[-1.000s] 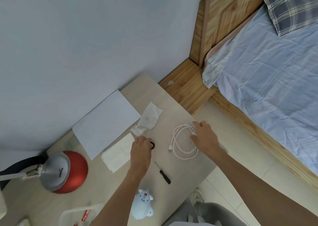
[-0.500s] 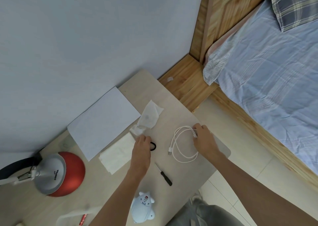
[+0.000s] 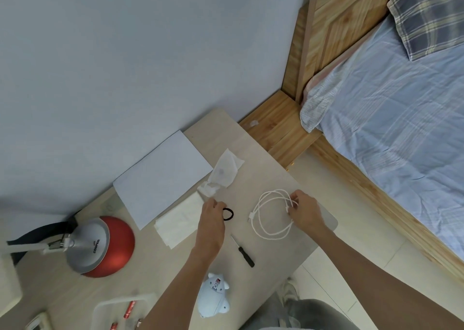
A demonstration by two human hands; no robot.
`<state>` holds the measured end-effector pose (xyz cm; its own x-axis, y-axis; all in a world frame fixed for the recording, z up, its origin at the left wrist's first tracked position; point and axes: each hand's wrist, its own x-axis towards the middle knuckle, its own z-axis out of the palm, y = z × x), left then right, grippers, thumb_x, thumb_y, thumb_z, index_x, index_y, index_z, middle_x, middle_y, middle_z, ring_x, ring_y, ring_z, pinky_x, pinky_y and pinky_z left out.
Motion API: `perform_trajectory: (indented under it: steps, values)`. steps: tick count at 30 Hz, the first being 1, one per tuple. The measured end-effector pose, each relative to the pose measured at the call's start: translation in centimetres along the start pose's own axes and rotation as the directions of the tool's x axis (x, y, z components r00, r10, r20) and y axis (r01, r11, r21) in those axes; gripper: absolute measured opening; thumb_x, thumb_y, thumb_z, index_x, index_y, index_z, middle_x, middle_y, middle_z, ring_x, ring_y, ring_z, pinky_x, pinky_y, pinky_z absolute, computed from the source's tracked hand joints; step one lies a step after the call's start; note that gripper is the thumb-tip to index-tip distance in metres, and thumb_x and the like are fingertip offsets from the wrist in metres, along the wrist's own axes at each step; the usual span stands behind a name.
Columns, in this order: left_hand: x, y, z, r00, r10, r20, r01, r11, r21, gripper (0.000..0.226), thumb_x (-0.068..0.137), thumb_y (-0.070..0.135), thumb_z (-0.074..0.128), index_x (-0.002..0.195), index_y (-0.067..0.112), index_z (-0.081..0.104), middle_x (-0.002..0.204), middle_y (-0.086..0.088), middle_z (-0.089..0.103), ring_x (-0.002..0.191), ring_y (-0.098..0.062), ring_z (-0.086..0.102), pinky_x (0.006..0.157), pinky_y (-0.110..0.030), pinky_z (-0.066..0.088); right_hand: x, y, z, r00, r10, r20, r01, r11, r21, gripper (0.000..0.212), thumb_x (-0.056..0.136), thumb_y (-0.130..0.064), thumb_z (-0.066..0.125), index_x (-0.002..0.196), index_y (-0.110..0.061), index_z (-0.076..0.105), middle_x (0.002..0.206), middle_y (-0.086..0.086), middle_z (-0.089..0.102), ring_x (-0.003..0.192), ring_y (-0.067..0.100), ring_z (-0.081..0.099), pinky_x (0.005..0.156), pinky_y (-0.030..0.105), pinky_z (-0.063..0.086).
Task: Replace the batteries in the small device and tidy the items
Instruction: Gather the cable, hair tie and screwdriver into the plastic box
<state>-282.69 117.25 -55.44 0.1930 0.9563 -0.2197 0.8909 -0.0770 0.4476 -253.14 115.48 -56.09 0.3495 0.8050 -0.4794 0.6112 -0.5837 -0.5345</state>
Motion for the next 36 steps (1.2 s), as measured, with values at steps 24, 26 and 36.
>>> perform_trajectory:
  steps: [24, 26, 36]
  values:
    - [-1.1, 0.4, -1.1, 0.987, -0.155, 0.041, 0.16, 0.957, -0.242, 0.017, 0.1, 0.005, 0.064, 0.09, 0.019, 0.06, 0.095, 0.007, 0.055, 0.083, -0.011, 0.058, 0.072, -0.021, 0.045, -0.4, -1.2, 0.7, 0.998, 0.058, 0.0, -0.058, 0.996, -0.071, 0.012, 0.08, -0.008, 0.076, 0.087, -0.014, 0.067, 0.082, 0.006, 0.067, 0.077, 0.029, 0.064, 0.066, 0.032, 0.047]
    - [-1.1, 0.4, -1.6, 0.983, -0.175, 0.058, 0.184, 0.946, -0.266, 0.018, 0.098, 0.005, 0.067, 0.088, 0.019, 0.061, 0.094, 0.007, 0.056, 0.084, -0.01, 0.058, 0.071, -0.019, 0.042, -0.2, -1.2, 0.5, 0.998, 0.059, 0.019, -0.057, 0.996, -0.064, 0.011, 0.079, -0.009, 0.077, 0.082, -0.013, 0.067, 0.079, 0.006, 0.066, 0.075, 0.029, 0.065, 0.065, 0.032, 0.046]
    - [-2.3, 0.8, -5.1, 0.978, -0.202, 0.05, 0.208, 0.927, -0.311, 0.019, 0.091, 0.011, 0.077, 0.083, 0.023, 0.065, 0.09, 0.005, 0.062, 0.084, -0.013, 0.061, 0.072, -0.025, 0.045, -1.8, -2.6, -2.3, 0.993, 0.041, 0.115, -0.06, 0.983, 0.172, 0.01, 0.081, 0.001, 0.083, 0.076, -0.002, 0.075, 0.071, 0.018, 0.074, 0.059, 0.03, 0.075, 0.058, 0.038, 0.066]
